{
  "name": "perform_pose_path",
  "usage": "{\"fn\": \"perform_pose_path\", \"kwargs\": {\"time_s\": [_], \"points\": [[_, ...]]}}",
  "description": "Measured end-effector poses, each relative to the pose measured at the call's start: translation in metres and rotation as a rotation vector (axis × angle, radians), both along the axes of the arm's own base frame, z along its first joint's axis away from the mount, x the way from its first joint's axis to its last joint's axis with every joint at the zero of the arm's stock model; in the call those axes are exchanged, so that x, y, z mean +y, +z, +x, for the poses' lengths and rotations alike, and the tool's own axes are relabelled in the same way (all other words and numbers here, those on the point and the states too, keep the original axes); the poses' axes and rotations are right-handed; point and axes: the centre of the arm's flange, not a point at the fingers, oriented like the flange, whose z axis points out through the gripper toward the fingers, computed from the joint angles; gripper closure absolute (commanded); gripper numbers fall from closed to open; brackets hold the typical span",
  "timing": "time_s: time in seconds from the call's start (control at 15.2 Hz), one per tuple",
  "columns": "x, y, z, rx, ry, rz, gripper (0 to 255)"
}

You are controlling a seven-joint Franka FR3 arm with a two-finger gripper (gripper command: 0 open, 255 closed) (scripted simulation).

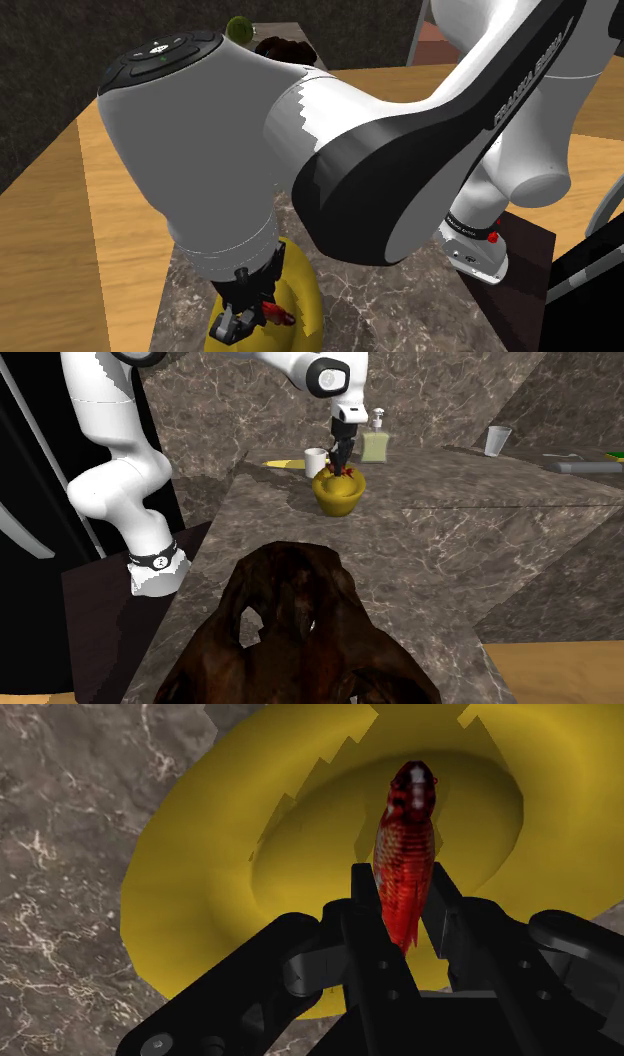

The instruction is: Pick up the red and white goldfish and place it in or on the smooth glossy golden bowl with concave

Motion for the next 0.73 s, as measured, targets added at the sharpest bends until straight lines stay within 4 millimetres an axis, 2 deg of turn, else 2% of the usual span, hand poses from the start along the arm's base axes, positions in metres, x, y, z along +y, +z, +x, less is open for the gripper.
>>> {"fn": "perform_pose_path", "kwargs": {"time_s": [0.26, 0.33, 0.73], "points": [[0.0001, -0.0008, 0.0001, 0.000, 0.000, 0.000, 255], [0.0001, -0.0008, 0.0001, 0.000, 0.000, 0.000, 0], [0.0001, -0.0008, 0.0001, 0.000, 0.000, 0.000, 0]]}}
